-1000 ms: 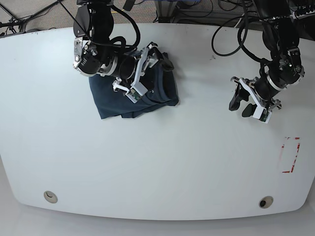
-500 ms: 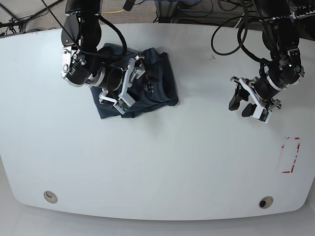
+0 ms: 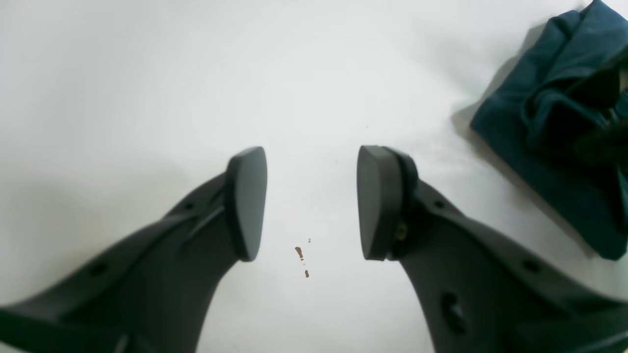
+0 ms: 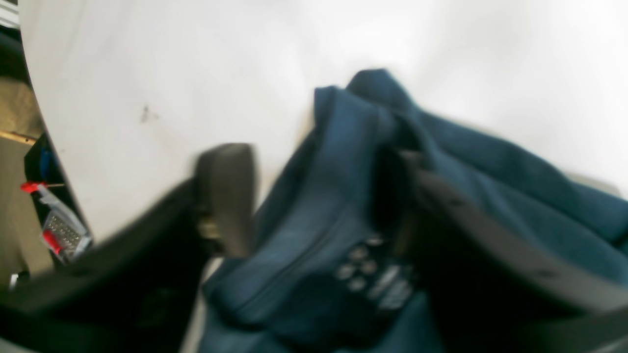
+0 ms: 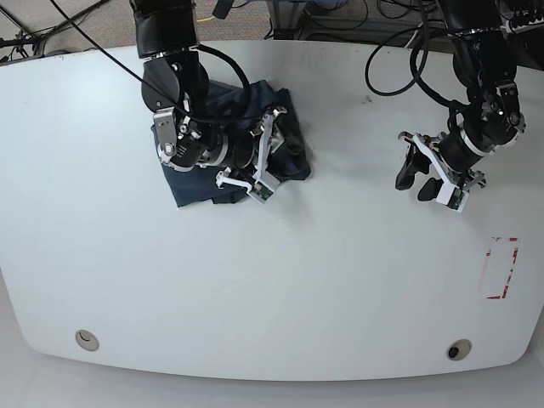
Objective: Fold the T-shirt properly
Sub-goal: 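Open the left gripper and press the folded bundle with the right gripper, then grasp the bundle with both grippers and rotate it on the table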
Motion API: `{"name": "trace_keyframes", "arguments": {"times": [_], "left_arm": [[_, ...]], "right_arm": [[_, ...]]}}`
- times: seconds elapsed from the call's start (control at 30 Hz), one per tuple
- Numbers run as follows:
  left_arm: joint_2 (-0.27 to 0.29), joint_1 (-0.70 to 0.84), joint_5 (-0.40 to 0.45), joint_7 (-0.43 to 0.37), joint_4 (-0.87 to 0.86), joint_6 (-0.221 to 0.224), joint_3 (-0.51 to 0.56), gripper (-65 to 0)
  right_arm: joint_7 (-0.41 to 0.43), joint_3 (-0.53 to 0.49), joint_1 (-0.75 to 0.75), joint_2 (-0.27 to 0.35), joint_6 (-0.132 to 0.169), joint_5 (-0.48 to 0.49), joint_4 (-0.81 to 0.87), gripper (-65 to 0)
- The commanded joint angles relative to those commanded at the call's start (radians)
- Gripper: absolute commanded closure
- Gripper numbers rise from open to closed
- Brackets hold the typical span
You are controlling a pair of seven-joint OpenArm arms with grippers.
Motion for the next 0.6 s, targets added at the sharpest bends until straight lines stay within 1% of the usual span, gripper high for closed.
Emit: {"name": "trace_keyframes", "arguments": {"times": [0.03,0.07,0.13,0.17,0.2,0.23,0.27,0.33,0.37,0.4,0.47,0.53,0.57,0.6], "left_arm": [[0.0,0.006,0.0,0.0,0.0,0.0,0.0,-28.1],[0.0,0.011,0.0,0.0,0.0,0.0,0.0,-28.1],[0.002,0.015,0.0,0.0,0.002,0.0,0.0,-28.1],[0.002,0.015,0.0,0.0,0.002,0.0,0.002,-28.1],[0.003,0.017,0.0,0.0,0.002,0.0,0.002,-28.1],[0.003,0.018,-0.002,0.0,0.002,0.0,0.002,-28.1],[0.003,0.026,-0.002,0.0,0.002,0.0,0.002,-28.1],[0.003,0.031,-0.003,0.0,0.002,0.0,0.002,-28.1],[0.003,0.031,-0.003,0.0,0.002,0.0,0.002,-28.1],[0.003,0.029,-0.003,0.0,0.002,0.0,0.003,-28.1],[0.005,0.029,-0.005,0.0,0.003,0.0,0.015,-28.1],[0.002,0.029,-0.006,0.0,0.006,0.0,0.054,-28.1],[0.0,0.026,-0.006,0.0,0.015,0.0,0.071,-28.1],[0.0,0.026,-0.005,0.0,0.025,0.0,0.083,-28.1]], "right_arm": [[0.0,0.002,0.011,-0.002,0.0,0.0,-0.009,-9.8],[0.002,0.002,0.021,-0.003,0.0,0.0,-0.009,-7.1],[0.002,0.002,0.035,-0.006,-0.006,0.0,-0.009,-6.3],[0.002,0.002,0.04,-0.006,-0.021,0.003,-0.006,-6.3],[0.002,0.002,0.043,-0.008,-0.043,0.008,0.0,-6.2],[0.002,0.002,0.044,-0.008,-0.054,0.008,0.003,-6.2],[0.002,0.002,0.049,-0.009,-0.071,0.008,0.012,-6.3],[0.0,0.0,0.049,-0.029,-0.092,0.008,0.021,-6.5],[-0.003,0.0,0.049,-0.037,-0.1,0.008,0.021,-7.6],[-0.006,-0.003,0.049,-0.044,-0.104,0.008,0.021,-12.0],[-0.015,-0.005,0.043,-0.049,-0.104,0.008,0.021,-21.6],[-0.04,-0.031,0.037,-0.057,-0.104,0.008,0.021,-37.4],[-0.046,-0.041,0.031,-0.057,-0.104,0.008,0.028,-43.0],[-0.046,-0.048,0.021,-0.054,-0.104,0.008,0.046,-47.1]]}}
